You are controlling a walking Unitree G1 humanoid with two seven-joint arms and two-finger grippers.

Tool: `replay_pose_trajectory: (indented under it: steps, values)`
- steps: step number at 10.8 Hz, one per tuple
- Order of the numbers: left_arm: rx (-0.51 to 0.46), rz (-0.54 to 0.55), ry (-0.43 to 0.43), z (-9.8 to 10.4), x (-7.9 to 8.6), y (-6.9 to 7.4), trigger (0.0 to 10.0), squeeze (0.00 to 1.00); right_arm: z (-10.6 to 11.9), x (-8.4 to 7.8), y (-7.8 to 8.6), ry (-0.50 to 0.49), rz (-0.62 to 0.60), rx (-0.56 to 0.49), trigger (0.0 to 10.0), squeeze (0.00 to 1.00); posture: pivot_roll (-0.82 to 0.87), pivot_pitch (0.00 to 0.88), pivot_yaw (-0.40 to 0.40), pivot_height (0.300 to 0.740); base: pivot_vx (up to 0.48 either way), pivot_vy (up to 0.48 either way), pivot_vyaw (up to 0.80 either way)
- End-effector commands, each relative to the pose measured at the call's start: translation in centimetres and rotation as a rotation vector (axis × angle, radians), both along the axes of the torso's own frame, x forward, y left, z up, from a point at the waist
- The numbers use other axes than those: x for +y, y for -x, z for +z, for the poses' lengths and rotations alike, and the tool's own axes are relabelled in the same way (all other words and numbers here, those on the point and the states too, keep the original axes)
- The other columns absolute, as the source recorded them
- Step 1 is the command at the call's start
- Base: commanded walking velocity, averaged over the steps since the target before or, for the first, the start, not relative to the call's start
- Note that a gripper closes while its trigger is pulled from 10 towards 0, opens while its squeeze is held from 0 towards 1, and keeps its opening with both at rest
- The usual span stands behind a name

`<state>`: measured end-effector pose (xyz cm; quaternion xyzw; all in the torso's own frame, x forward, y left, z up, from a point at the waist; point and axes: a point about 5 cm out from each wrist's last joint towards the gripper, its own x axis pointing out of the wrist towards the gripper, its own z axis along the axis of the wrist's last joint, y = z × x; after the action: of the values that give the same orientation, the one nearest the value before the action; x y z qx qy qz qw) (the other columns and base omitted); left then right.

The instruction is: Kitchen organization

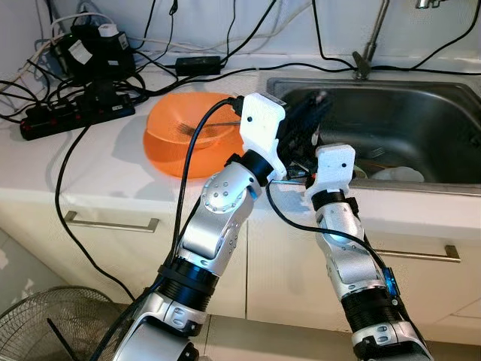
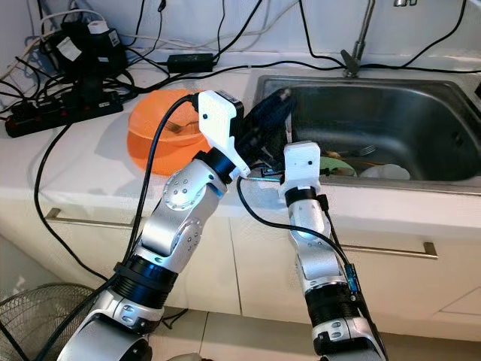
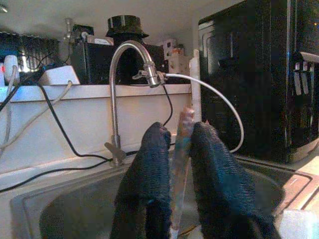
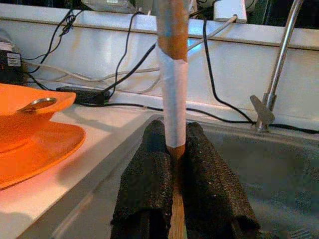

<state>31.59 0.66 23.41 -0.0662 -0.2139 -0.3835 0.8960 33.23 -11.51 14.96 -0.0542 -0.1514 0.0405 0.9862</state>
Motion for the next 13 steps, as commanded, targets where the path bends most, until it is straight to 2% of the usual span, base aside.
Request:
replay_pose_trajectory:
  steps: [1, 4, 6, 7, 9, 13]
  values:
    - [0.045, 0.066, 0.000, -0.7, 1.2, -0.7, 10.0, 1.00, 0.2, -0.5, -0.1, -0.033, -0.025, -0.001, 0.0, 0.00, 0.06, 0.000, 0.061, 0.740, 0.000, 0.000, 0.00]
    - [0.048, 0.079, 0.008, -0.7, 1.5, -0.8, 10.0, 1.00, 0.1, -0.8, -0.3, -0.034, -0.034, 0.003, 0.0, 0.00, 0.07, 0.000, 0.059, 0.740, 0.000, 0.000, 0.00]
    - [0.072, 0.106, 0.028, -1.0, 2.5, -1.0, 10.0, 1.00, 0.2, -1.6, -0.7, -0.027, -0.055, 0.004, 0.0, 0.00, 0.07, 0.000, 0.059, 0.740, 0.000, 0.000, 0.00]
    - [0.083, 0.118, 0.035, -1.3, 3.1, -0.9, 10.0, 0.00, 0.5, -2.0, -0.9, -0.022, -0.069, -0.002, 0.0, 0.00, 0.07, 0.000, 0.060, 0.740, 0.000, 0.000, 0.00]
    - [0.104, 0.140, 0.040, -1.8, 4.0, -0.9, 10.0, 0.00, 0.9, -2.8, -1.5, -0.010, -0.092, -0.010, 0.0, 0.00, 0.07, 0.000, 0.059, 0.740, 0.000, 0.000, 0.00]
    - [0.202, 0.134, -0.076, -5.4, 4.8, -0.1, 10.0, 0.00, 1.3, -3.8, -2.5, 0.012, -0.120, -0.015, 0.0, 0.00, 0.08, 0.000, 0.058, 0.740, 0.000, 0.000, 0.00]
